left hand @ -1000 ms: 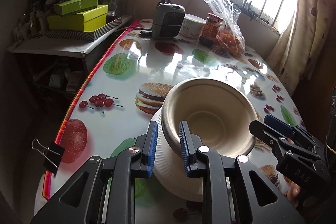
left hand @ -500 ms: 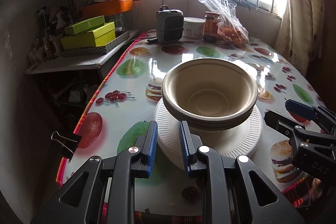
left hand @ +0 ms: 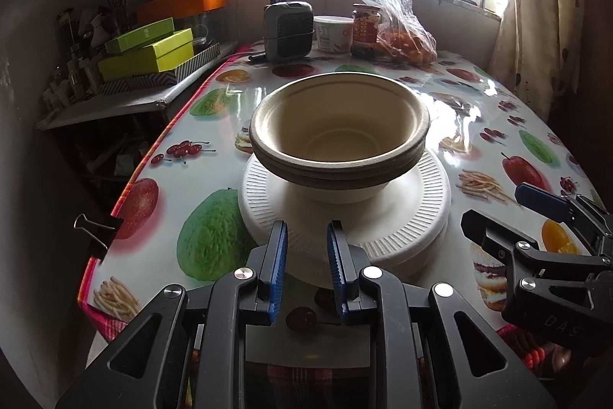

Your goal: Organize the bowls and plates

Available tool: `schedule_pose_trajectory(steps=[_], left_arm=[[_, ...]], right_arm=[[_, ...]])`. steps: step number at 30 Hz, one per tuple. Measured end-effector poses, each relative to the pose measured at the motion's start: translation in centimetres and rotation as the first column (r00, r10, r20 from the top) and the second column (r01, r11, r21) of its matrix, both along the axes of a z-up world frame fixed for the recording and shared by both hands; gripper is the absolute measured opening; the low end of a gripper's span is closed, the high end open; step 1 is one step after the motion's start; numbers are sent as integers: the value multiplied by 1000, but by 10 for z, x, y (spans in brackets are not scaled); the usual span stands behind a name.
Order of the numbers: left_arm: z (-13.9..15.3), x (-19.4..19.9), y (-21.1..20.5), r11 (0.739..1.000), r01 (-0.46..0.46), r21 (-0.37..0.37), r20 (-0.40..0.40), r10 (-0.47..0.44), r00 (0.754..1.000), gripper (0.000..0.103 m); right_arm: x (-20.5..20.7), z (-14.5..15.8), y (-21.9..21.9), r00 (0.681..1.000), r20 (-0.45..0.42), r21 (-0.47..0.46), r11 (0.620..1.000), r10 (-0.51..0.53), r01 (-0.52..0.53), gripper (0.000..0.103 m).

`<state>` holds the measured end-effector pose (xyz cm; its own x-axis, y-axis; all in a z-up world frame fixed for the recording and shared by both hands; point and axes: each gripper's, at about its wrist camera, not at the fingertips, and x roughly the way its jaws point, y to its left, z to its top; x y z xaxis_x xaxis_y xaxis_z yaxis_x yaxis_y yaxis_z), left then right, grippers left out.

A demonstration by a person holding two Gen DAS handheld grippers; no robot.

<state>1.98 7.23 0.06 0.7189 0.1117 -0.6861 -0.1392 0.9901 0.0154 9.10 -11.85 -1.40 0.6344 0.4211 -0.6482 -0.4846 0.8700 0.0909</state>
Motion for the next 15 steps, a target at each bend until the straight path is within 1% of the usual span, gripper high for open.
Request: schedule_pose_trajectory(steps=[3, 5, 15], left_arm=[[-4, 0, -1, 1000, -10, 1, -18, 10, 1000, 22], [-5, 0, 0, 1000, -7, -22, -18, 7, 1000, 22], [-6, -2, 0, 1000, -13, -22, -17, 13, 1000, 22]], right_arm=[[-4, -3, -1, 1000, -5, -1, 1000, 0, 0, 80], [-5, -4, -1, 1000, -8, 2, 1000, 1, -1, 80], [-6, -8, -2, 1000, -22, 9, 1000, -7, 8, 80]])
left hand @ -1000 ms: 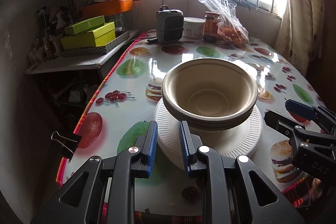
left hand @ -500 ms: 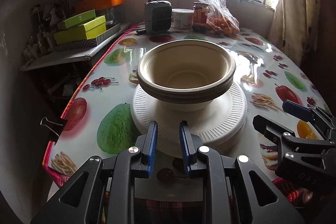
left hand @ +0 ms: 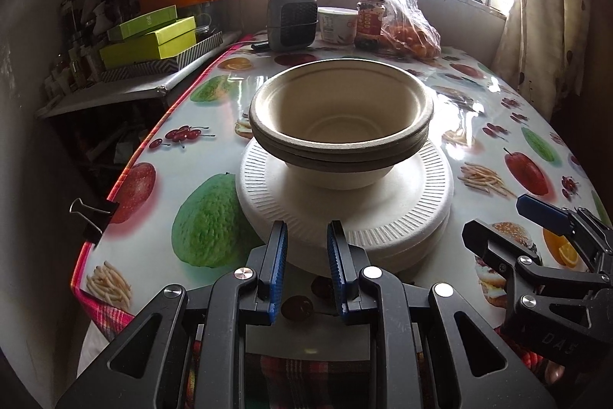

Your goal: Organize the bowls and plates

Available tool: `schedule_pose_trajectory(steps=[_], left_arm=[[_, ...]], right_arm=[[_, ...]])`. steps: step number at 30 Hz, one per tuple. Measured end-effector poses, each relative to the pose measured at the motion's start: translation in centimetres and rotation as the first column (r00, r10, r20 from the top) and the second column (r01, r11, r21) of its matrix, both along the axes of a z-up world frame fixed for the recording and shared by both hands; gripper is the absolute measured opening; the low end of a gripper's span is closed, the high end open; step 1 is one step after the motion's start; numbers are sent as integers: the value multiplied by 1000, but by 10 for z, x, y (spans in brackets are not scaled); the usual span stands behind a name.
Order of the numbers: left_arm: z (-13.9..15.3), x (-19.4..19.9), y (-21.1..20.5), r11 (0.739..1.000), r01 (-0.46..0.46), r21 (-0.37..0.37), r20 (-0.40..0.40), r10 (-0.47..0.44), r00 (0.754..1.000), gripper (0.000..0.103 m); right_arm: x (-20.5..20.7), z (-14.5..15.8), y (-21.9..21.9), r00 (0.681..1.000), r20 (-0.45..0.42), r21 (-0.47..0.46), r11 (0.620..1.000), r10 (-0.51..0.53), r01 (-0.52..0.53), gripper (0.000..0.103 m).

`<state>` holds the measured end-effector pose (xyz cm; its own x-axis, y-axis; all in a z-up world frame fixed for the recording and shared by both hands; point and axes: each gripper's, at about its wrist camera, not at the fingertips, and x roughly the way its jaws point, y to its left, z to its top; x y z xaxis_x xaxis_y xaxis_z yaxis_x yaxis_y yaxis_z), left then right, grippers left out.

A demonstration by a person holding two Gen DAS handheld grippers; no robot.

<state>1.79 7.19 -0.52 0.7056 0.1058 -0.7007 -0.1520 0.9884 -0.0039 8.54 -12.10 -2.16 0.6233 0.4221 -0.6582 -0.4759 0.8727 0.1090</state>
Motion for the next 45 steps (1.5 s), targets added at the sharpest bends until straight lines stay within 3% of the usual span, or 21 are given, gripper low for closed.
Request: schedule_pose_trajectory(steps=[45], left_arm=[[-3, 1, -2, 1000, 4, -6, -11, -4, 1000, 22]], right_arm=[[-5, -3, 3, 1000, -1, 7, 1000, -3, 3, 80]])
